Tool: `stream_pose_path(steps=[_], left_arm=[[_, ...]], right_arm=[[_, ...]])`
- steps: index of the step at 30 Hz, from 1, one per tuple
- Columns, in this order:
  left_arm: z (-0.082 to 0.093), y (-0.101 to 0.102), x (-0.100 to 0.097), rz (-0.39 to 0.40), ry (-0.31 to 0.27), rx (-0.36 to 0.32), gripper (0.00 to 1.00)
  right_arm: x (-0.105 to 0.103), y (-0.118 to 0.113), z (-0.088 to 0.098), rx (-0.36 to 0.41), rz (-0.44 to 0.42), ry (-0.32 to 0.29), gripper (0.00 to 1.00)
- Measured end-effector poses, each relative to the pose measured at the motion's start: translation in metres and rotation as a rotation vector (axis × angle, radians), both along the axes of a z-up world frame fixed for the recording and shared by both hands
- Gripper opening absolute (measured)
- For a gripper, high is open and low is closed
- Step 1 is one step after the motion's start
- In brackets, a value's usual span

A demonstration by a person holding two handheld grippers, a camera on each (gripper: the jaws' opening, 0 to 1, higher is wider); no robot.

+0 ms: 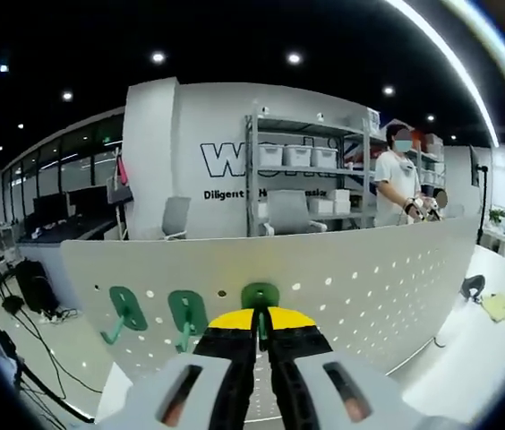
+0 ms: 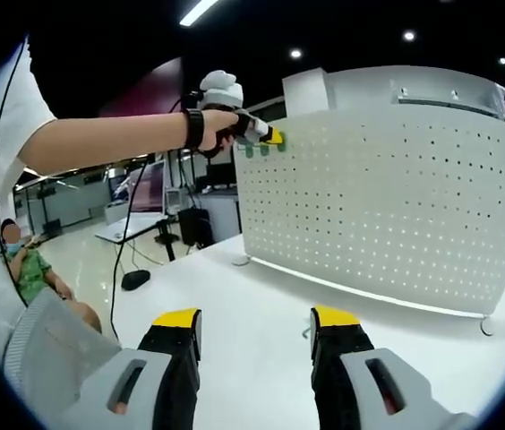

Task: Insert the hook assembly into the mounting plate slot until the hook locks in place.

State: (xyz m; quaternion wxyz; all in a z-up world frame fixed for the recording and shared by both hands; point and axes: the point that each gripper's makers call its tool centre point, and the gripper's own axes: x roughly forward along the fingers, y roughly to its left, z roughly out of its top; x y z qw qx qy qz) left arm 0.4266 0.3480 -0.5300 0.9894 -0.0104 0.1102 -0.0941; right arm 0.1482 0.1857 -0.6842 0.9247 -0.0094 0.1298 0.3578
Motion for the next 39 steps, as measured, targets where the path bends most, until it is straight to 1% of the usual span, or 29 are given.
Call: stream_pose_path(steps=[1, 2, 5, 8, 9, 11, 12, 13, 14, 15, 18, 20, 22, 26, 28, 29, 30, 32, 35, 38, 39], left_arm=[[-0.001, 0.000, 0.000, 0.007, 0.006, -0.016, 0.04], [-0.001, 0.000, 0.000, 0.007, 0.005, -0.017, 0.04], [-0.004, -0.002, 0.000, -0.002, 0.006, 0.009, 0.06], [-0.005, -0.002, 0.000, -0.003, 0.008, -0.003, 0.08], [-0.007, -0.004, 0.000, -0.010, 0.016, 0.003, 0.09], [-0.008, -0.004, -0.001, -0.009, 0.021, 0.000, 0.08], [-0.007, -0.004, 0.000, -0.006, 0.019, -0.017, 0.06], [-0.006, -0.007, 0.001, -0.006, 0.014, -0.065, 0.08], [-0.009, -0.007, 0.001, 0.008, 0.042, -0.093, 0.09], [-0.008, -0.007, 0.002, 0.012, 0.037, -0.095, 0.10], [-0.008, -0.006, 0.004, 0.024, 0.029, -0.060, 0.08], [-0.010, -0.005, 0.004, 0.020, 0.036, -0.070, 0.07], [-0.013, -0.006, 0.004, 0.005, 0.048, -0.083, 0.08], [-0.015, -0.008, 0.001, -0.015, 0.039, -0.057, 0.12], [-0.012, -0.008, 0.002, -0.027, 0.020, -0.031, 0.14], [-0.012, -0.009, 0.000, -0.032, 0.017, -0.023, 0.14], [-0.011, -0.012, -0.001, -0.054, 0.009, -0.012, 0.15], [-0.010, -0.013, -0.004, -0.065, 0.002, 0.004, 0.17], [-0.011, -0.013, -0.007, -0.077, -0.008, 0.016, 0.19], [-0.010, -0.013, -0.012, -0.091, -0.016, 0.010, 0.20], [-0.010, -0.013, -0.015, -0.096, -0.020, 0.022, 0.20]], right_arm=[[0.000, 0.000, 0.000, -0.003, 0.001, 0.001, 0.50], [0.000, 0.000, 0.000, -0.005, 0.002, -0.001, 0.50], [-0.001, 0.000, 0.000, -0.001, 0.000, -0.001, 0.49], [0.000, -0.002, -0.001, -0.002, -0.003, 0.000, 0.49], [0.000, -0.002, -0.001, -0.003, -0.003, 0.003, 0.49], [0.001, -0.002, -0.001, -0.004, -0.004, 0.003, 0.49], [0.001, -0.001, -0.001, -0.001, -0.003, 0.001, 0.49], [0.001, 0.000, -0.001, 0.001, -0.003, 0.003, 0.49], [0.001, 0.000, -0.001, -0.001, -0.002, 0.003, 0.49], [0.001, 0.000, -0.001, -0.003, 0.000, 0.001, 0.49], [0.000, 0.000, -0.002, 0.000, -0.001, 0.006, 0.49], [0.000, -0.001, -0.001, -0.001, -0.002, 0.002, 0.49], [0.001, -0.003, -0.001, 0.004, -0.005, 0.003, 0.49], [0.001, -0.004, -0.001, -0.002, -0.007, 0.003, 0.49], [0.002, -0.004, 0.000, 0.000, -0.006, -0.001, 0.49], [0.002, -0.004, 0.000, 0.000, -0.005, -0.002, 0.49], [0.003, -0.004, 0.000, -0.002, -0.005, -0.001, 0.49], [0.003, -0.005, 0.001, -0.010, -0.004, 0.000, 0.49], [0.005, -0.006, 0.003, -0.013, -0.002, -0.003, 0.49], [0.007, -0.006, 0.005, -0.021, 0.003, -0.007, 0.49], [0.007, -0.006, 0.005, -0.023, 0.006, -0.006, 0.49]])
